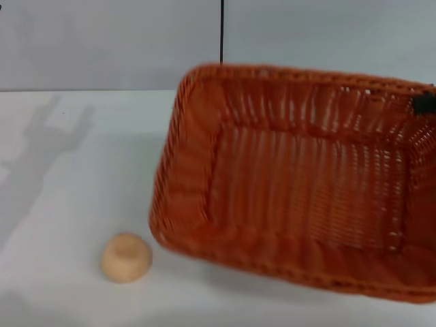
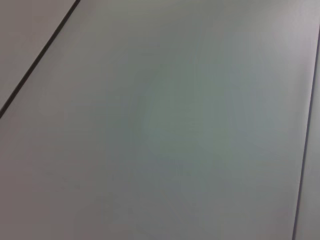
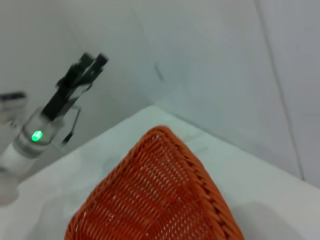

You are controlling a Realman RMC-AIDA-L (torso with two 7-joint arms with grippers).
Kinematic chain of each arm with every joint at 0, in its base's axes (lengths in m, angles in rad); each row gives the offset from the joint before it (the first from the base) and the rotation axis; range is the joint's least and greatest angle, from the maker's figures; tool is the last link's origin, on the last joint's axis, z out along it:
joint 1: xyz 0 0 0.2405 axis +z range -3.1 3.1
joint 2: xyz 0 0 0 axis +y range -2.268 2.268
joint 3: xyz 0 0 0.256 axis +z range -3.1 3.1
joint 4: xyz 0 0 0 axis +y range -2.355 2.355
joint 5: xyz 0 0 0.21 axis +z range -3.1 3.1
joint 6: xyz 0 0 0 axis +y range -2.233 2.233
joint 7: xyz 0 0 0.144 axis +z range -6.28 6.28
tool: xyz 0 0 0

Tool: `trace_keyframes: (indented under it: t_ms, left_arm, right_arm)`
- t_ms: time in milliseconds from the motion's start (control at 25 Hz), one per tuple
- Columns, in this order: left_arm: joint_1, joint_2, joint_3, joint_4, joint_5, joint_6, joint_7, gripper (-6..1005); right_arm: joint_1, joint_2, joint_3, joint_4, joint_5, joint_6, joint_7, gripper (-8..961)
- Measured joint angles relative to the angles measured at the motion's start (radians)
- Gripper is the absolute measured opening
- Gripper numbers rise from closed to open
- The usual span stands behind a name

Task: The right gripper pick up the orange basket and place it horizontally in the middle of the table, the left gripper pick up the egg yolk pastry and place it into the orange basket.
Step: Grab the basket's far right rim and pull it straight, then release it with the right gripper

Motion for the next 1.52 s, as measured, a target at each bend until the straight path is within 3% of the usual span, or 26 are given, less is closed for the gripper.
trace_keyframes:
  t_ms: [200, 360, 680, 1040, 1280, 1520]
  left_arm:
    - [-0.002, 0.000, 0.004, 0.000, 0.000, 0.000, 0.000, 830]
    - [-0.002, 0.000, 0.005, 0.001, 0.000, 0.001, 0.000, 830]
    - [-0.006, -0.001, 0.003, 0.011, 0.000, 0.001, 0.000, 829]
    - [-0.006, -0.001, 0.007, 0.011, 0.000, 0.000, 0.000, 828]
    - [-0.004, -0.001, 0.008, 0.013, 0.000, -0.001, 0.000, 828]
    - [-0.003, -0.001, 0.008, 0.021, 0.000, -0.002, 0.000, 827]
  right_arm:
    - [0.025, -0.032, -0.009, 0.080, -0.032, -0.019, -0.098, 251]
    - [0.043, -0.033, -0.009, 0.119, -0.073, -0.016, -0.124, 258]
    - [0.093, -0.010, -0.010, 0.198, -0.175, 0.009, -0.170, 273]
    - [0.100, 0.010, -0.090, 0.193, -0.199, 0.079, -0.167, 289]
    - [0.100, 0.015, -0.088, 0.194, -0.199, 0.120, -0.159, 300]
    - [0.087, 0.025, -0.041, 0.187, -0.194, 0.160, -0.166, 419]
